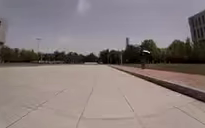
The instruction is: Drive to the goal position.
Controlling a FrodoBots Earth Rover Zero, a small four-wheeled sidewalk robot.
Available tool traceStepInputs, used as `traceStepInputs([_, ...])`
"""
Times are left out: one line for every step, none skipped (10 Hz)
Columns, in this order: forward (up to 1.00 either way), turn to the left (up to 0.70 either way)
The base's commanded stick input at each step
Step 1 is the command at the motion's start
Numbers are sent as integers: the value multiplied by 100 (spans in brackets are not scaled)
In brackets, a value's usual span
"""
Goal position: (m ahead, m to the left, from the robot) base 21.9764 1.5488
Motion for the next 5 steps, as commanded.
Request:
traceStepInputs([100,0])
traceStepInputs([100,0])
traceStepInputs([100,0])
traceStepInputs([100,-1])
traceStepInputs([100,-3])
